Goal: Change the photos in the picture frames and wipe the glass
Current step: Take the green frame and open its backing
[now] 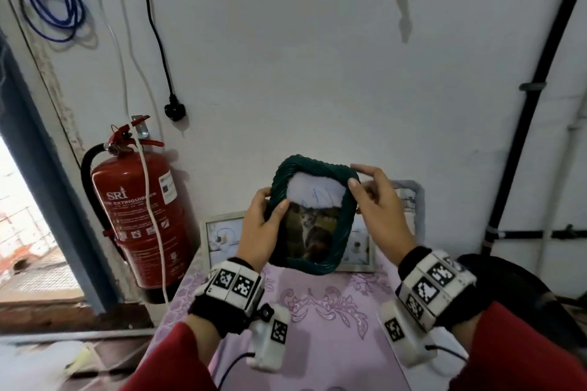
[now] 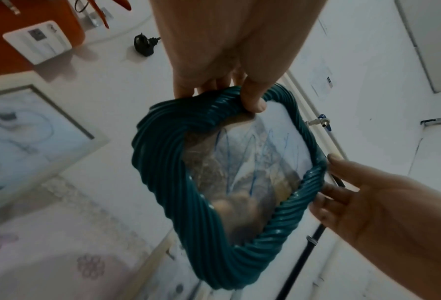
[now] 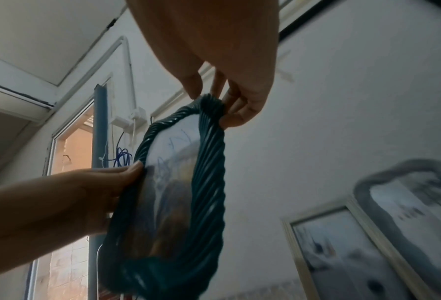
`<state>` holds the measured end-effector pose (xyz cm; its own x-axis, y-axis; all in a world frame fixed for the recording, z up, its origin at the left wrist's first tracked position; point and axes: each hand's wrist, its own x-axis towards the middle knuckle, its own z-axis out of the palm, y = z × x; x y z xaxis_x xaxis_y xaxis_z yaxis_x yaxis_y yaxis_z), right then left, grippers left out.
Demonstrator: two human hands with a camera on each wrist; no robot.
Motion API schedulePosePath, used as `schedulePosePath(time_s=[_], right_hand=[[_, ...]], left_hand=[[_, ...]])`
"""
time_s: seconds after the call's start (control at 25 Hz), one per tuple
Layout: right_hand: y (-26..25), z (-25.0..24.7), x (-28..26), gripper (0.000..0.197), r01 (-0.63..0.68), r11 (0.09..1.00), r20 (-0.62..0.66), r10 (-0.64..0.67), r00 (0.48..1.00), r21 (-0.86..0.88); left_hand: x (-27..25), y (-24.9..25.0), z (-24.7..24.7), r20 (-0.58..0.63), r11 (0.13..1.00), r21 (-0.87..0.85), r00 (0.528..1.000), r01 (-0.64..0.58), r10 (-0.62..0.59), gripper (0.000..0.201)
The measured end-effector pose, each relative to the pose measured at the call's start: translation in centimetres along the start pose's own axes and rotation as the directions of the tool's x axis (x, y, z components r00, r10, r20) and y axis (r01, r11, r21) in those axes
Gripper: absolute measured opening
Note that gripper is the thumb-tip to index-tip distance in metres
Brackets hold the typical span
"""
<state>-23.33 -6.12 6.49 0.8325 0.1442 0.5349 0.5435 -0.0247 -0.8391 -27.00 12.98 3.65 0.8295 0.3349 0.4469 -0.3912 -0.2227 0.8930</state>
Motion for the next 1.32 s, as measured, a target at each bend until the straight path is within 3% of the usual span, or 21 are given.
schedulePosePath(time_s=[0.2,0.4,0.56,0.8,0.92,1.04,1.16,1.32], right_hand=[[4.3,-1.2,-6.5,0.04,-0.197,0.948,0.124,0.17,0.978,0.252],[8.1,-1.6,-11.3,0.049,-0.376,0.875,0.188,0.332,0.924,0.305],[9.6,-1.7,-13.0,0.046,-0.439,0.798,0.148,0.417,0.897,0.413],[10.0,-1.5,-14.7,0.025,-0.473,0.75,0.102,0.485,0.869,0.463],[10.0,-1.3,-14.8,0.019,-0.5,0.751,0.072,0.524,0.849,0.432],[9.9,-1.0,-14.9,0.02,-0.51,0.729,0.095,0.53,0.842,0.457],[9.8,-0.9,-14.9,0.019,-0.506,0.728,0.124,0.512,0.85,0.463],[9.2,-1.0,-14.7,0.025,-0.503,0.758,0.194,0.466,0.863,0.416]], left_hand=[[-5.0,-2.8,2.2,-0.021,0.988,-0.096,0.992,0.125,-0.127,0.022],[-8.9,-5.2,3.8,-0.038,0.937,-0.196,0.952,0.29,-0.303,0.017],[-10.5,-6.5,4.1,-0.076,0.96,-0.078,0.958,0.269,-0.275,0.014],[-11.8,-7.5,3.7,-0.034,0.944,0.136,0.954,0.3,-0.298,0.039],[-12.4,-7.3,3.7,-0.025,0.91,0.346,0.971,0.23,-0.236,0.069],[-13.1,-6.3,4.3,0.058,0.896,0.442,0.995,0.044,-0.078,0.057],[-14.1,-5.2,5.6,0.214,0.911,0.408,0.976,-0.062,-0.029,0.042],[-14.7,-4.6,6.9,0.241,0.957,0.286,0.97,-0.038,-0.034,0.05]])
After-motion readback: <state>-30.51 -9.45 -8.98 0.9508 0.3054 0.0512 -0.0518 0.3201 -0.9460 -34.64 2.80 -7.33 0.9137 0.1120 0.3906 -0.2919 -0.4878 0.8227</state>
